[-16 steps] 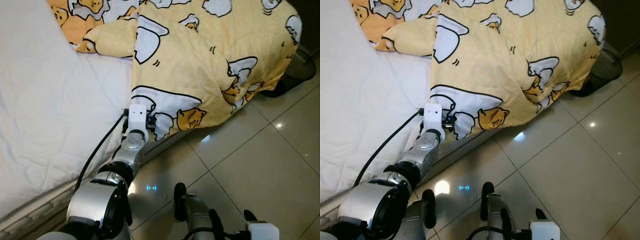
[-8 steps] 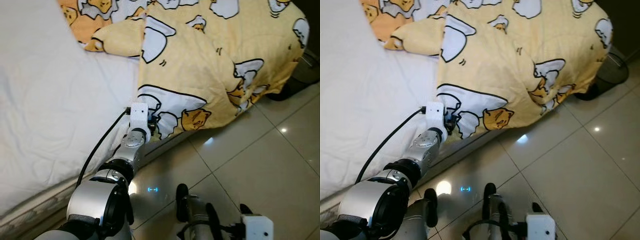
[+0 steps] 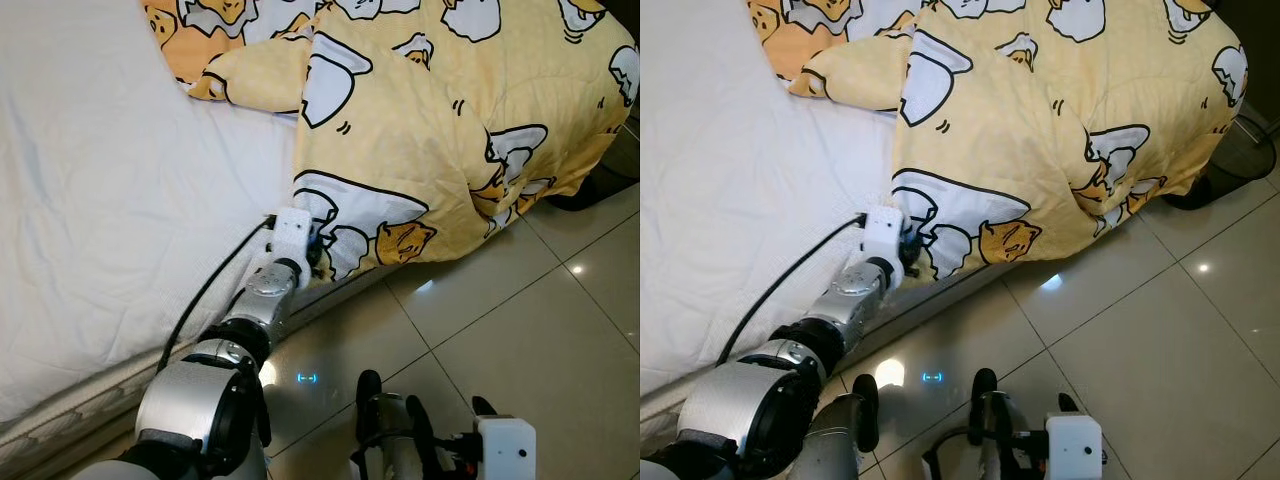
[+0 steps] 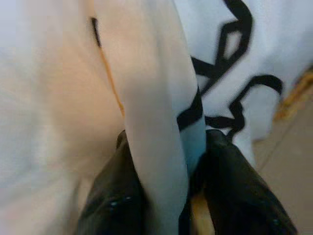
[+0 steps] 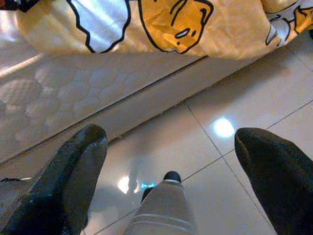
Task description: Clean up the room
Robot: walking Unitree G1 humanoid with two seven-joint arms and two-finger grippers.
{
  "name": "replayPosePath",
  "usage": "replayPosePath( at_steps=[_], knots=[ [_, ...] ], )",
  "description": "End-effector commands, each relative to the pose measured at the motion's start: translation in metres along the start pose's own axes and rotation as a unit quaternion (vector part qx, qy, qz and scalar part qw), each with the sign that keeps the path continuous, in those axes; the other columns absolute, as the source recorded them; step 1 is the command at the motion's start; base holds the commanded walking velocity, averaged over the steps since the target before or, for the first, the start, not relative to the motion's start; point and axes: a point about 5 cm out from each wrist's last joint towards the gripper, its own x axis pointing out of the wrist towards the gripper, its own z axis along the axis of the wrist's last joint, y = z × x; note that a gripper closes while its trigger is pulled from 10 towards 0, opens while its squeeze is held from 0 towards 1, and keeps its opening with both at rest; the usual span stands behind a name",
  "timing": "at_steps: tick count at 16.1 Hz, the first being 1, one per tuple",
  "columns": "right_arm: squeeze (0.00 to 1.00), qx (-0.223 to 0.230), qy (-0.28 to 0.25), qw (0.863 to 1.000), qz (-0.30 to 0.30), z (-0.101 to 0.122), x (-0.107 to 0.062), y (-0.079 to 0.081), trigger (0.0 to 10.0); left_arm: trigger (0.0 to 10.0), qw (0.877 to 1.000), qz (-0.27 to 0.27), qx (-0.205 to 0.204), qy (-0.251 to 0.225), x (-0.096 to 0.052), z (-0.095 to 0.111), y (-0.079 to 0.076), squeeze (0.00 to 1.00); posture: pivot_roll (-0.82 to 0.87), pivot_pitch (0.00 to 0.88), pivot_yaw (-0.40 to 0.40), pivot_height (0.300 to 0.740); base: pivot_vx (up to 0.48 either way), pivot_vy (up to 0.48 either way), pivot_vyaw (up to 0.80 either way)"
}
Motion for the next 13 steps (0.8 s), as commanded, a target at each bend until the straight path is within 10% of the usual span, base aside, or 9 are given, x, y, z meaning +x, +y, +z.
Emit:
replayPosePath(
  at_steps=[1, 3, 5, 13],
  knots=[
    [0.0, 0.001, 0.026, 1.0, -0.006, -0.009, -0.003, -0.005, 10.0, 0.0, 0.998, -0.035, 0.007, 0.044, -0.004, -0.023, -0.016, 0.0, -0.2, 0.337, -0.033, 0.74, 0.0, 0.0, 0.0],
    [0.0, -0.001, 0.02, 1.0, -0.001, -0.008, 0.006, -0.005, 10.0, 0.0, 0.998, -0.039, 0.016, 0.053, -0.005, -0.029, -0.012, 0.0, -0.19, 0.308, -0.027, 0.74, 0.0, 0.0, 0.0],
    [0.0, -0.001, 0.013, 1.0, 0.002, -0.006, 0.015, -0.006, 10.0, 10.0, 0.996, -0.042, 0.038, 0.068, -0.008, -0.037, -0.011, 0.0, -0.17, 0.278, -0.017, 0.74, 0.0, 0.0, 0.0],
    [0.0, -0.003, -0.006, 1.0, 0.012, -0.004, 0.043, -0.006, 10.0, 10.0, 0.995, -0.068, 0.033, 0.061, -0.015, -0.052, -0.01, 0.0, -0.12, 0.214, -0.002, 0.74, 0.0, 0.0, 0.0]
  ],
)
